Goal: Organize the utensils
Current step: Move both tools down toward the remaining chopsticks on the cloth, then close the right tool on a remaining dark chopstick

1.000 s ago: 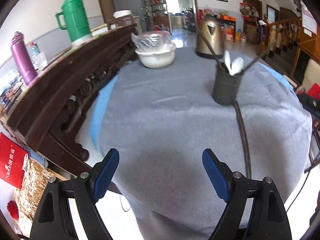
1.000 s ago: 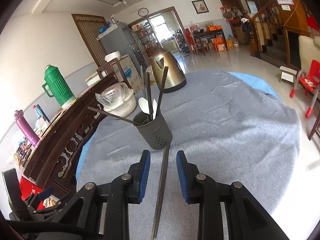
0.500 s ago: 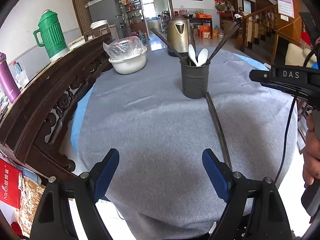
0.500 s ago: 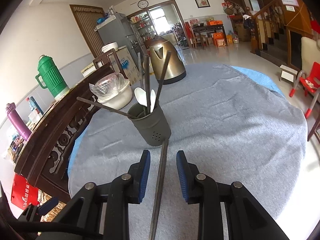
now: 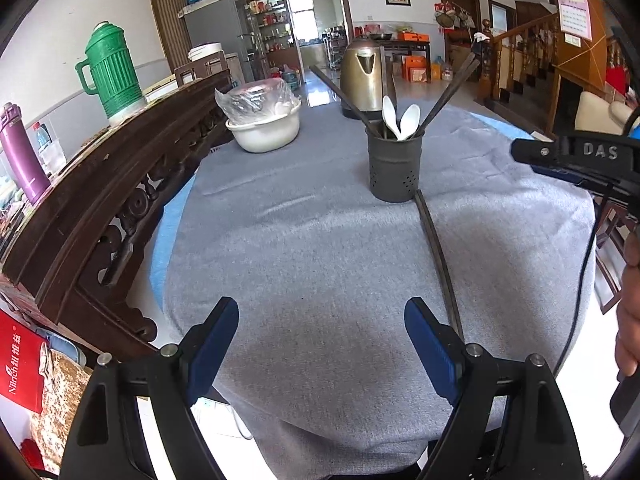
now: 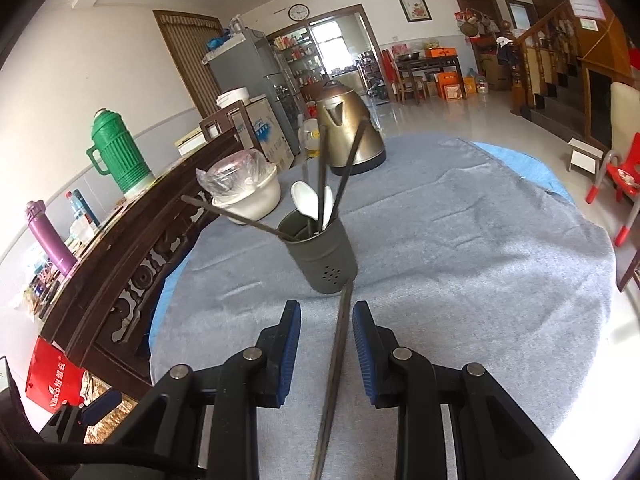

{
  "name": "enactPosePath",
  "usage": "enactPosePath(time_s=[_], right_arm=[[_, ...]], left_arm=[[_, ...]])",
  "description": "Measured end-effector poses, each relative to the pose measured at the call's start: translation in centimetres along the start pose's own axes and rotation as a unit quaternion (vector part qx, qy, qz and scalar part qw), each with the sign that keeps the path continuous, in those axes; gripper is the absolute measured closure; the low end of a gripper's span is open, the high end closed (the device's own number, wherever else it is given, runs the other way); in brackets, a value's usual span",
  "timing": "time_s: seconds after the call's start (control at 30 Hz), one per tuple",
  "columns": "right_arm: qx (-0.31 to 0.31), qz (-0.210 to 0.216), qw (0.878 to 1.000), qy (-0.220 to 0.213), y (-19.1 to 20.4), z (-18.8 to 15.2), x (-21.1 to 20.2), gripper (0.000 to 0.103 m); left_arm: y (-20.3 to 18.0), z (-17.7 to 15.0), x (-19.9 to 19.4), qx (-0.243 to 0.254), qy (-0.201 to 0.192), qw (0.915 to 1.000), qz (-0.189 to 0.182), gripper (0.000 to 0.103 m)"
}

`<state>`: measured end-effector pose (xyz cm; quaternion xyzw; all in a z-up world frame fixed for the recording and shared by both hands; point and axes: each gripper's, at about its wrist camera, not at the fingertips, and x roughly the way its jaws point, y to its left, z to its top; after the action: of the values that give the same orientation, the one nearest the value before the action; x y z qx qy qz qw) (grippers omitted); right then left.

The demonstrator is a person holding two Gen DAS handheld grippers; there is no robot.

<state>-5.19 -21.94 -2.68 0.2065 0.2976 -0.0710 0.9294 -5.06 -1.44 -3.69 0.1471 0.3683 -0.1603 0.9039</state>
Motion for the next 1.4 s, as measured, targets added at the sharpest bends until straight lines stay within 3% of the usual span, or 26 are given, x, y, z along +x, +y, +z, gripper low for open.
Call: enactPosePath(time_s=[0.2, 0.43, 0.93, 1.17, 1.4], right_arm=[[0.028, 0.0, 0.999, 0.018, -2.4, -0.2, 1.8, 0.073], [0.062, 0.022, 0.995, 0.069, -4.5, -1.2, 7.0, 0.073], [-0.012, -0.009, 0.989, 0.15, -1.9, -2.0, 16.5, 0.074], [-0.025, -0.025, 0.988, 0.151, -1.9, -2.4, 17.0, 0.074], [0.008, -0.028, 0.988, 0.153, -4.0, -1.9, 16.2, 0.074]], left_arm=[[0.5, 0.1, 3.3, -0.019, 0.043, 0.9989, 0.004, 0.018], [1.3, 0.3, 7.2, -0.046, 0.078, 0.9958, 0.013, 0.018], [2.0, 0.4, 10.8, -0.066, 0.107, 0.9919, 0.015, 0.018], [2.1, 0.3, 11.1, -0.068, 0.111, 0.9914, 0.016, 0.018], [1.5, 0.2, 11.1, -0.061, 0.115, 0.9914, 0.014, 0.018]])
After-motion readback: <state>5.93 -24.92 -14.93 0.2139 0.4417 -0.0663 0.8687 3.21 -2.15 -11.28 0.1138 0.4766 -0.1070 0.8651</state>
